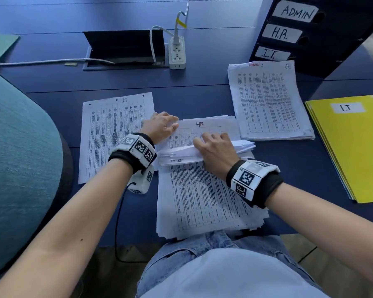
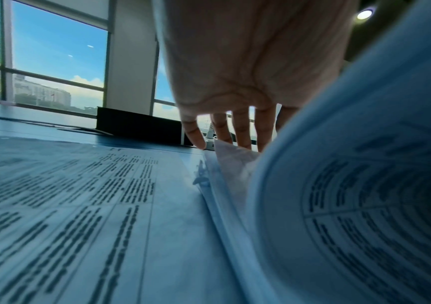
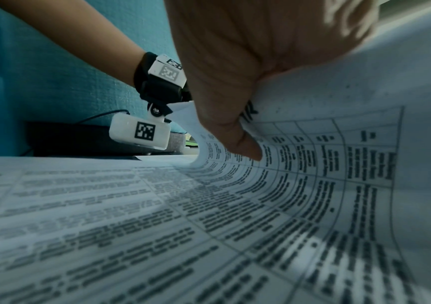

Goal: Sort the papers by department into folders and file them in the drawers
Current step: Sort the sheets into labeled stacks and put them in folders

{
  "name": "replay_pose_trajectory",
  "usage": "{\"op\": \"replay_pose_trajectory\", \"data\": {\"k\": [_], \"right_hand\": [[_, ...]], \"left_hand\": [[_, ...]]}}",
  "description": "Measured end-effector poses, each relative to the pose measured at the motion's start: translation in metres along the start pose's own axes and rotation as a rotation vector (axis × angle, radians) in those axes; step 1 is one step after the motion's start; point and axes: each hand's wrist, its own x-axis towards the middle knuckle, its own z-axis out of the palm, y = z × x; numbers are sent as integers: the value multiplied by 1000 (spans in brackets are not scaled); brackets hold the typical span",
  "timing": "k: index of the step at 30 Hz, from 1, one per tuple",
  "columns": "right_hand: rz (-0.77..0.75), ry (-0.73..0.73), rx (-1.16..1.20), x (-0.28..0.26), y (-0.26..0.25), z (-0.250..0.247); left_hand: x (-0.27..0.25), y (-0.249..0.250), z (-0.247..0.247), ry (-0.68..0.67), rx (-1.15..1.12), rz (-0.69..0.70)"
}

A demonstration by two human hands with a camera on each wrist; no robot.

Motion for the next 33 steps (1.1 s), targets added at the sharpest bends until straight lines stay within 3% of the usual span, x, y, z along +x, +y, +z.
{"op": "replay_pose_trajectory", "data": {"k": [5,10,18,28,33], "right_hand": [[3,-8,63,0,1,-1],[28,-3,93,7,4,3],[165,6,203,21,11,3],[142,-61,98,17,11,7],[143,21,37,14,12,5]], "left_hand": [[-2,9,4,48,125,55],[-3,11,-1,181,23,104],[-13,15,-12,115,-114,137],[-17,19,-13,94,-188,92],[-18,21,-16,32,-262,57]]}}
